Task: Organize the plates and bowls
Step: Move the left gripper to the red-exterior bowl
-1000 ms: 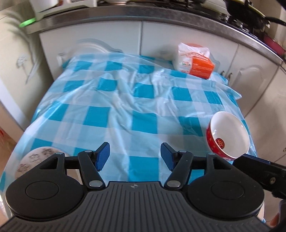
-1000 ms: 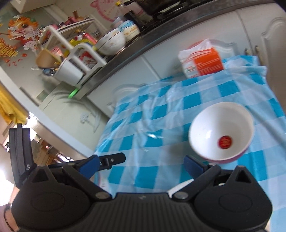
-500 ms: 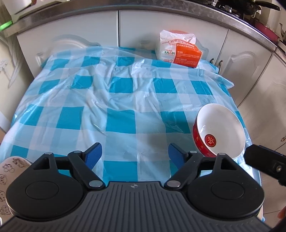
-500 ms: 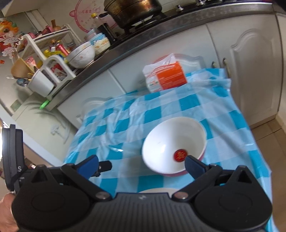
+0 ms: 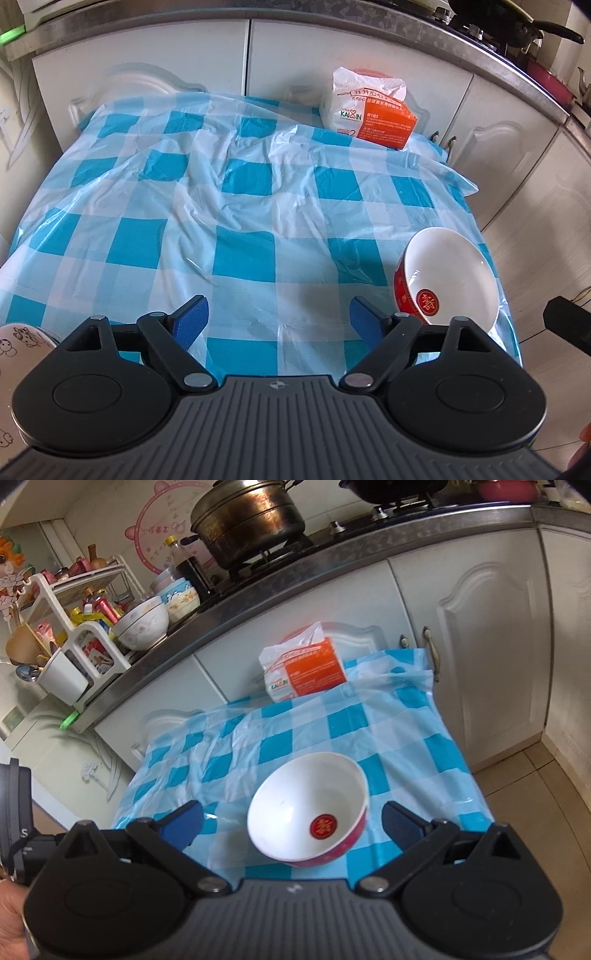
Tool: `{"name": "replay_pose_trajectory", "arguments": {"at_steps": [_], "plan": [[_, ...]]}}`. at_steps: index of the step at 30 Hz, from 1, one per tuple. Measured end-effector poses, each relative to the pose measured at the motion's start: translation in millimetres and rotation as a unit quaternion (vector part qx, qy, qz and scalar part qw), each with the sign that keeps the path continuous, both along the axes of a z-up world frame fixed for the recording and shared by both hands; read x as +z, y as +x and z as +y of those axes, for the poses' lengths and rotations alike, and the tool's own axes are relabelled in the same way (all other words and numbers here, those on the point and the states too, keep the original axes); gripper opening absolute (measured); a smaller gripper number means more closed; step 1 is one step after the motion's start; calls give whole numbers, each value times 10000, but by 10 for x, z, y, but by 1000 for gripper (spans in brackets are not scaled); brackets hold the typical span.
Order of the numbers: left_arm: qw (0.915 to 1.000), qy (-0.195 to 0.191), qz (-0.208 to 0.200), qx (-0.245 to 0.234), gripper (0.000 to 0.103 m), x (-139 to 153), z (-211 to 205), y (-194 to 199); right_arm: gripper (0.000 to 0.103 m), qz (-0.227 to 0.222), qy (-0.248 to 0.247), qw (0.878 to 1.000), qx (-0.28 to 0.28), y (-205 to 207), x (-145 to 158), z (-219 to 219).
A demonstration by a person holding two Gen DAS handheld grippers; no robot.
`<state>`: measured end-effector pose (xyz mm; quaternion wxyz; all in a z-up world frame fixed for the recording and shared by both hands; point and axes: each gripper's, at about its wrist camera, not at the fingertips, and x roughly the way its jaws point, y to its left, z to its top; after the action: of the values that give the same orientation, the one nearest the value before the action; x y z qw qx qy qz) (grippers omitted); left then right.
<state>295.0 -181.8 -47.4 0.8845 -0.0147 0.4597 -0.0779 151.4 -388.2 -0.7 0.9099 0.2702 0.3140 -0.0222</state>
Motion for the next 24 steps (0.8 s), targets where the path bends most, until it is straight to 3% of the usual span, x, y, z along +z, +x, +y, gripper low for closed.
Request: {"name": "replay_pose_trajectory", "arguments": {"at_steps": [11,24], "plan": [[9985,-424,-57,-329,103,36,-196,-20,102,249,23,9992,-299,-191,-187,-194],[9940,-927,81,-569,101,-96,-530,199,102,328,608,9955,-650,60,-420,-502]]}}
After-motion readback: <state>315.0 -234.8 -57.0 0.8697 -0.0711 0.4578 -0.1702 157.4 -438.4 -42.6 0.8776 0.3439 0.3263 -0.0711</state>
